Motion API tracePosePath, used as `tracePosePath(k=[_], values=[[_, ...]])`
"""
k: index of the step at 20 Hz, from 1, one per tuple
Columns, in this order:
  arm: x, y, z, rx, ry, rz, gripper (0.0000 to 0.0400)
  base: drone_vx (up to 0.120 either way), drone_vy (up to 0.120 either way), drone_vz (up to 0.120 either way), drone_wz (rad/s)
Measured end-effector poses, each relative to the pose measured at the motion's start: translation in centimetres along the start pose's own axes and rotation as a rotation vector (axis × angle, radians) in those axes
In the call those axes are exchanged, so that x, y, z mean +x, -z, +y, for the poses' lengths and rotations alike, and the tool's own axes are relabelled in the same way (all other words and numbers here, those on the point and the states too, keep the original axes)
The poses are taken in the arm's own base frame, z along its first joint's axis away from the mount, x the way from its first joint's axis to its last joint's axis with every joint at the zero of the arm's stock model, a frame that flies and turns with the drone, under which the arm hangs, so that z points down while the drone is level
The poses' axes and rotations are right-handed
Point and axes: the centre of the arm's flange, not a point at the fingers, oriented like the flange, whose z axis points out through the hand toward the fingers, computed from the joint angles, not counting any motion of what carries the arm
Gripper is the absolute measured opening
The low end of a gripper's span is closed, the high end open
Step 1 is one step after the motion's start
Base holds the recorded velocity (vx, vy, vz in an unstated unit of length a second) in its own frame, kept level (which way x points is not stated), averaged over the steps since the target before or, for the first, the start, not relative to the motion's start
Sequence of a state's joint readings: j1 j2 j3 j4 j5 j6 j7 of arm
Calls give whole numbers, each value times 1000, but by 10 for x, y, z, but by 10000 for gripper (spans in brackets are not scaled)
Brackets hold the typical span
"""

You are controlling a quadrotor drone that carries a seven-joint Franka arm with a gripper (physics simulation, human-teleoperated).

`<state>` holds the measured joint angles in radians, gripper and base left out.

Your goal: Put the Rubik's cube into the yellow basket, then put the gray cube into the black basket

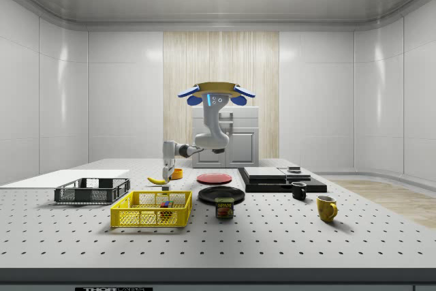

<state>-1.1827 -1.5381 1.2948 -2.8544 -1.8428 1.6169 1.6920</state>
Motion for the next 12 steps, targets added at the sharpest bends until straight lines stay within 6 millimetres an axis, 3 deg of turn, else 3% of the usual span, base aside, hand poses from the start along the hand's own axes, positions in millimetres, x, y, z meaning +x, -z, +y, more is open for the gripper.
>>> tracePosePath(k=[4,12], values=[[0,0,0,0,0,0,400,0,0,-50,0],[-2,0,-2,0,0,0,400,0,0,0,0]])
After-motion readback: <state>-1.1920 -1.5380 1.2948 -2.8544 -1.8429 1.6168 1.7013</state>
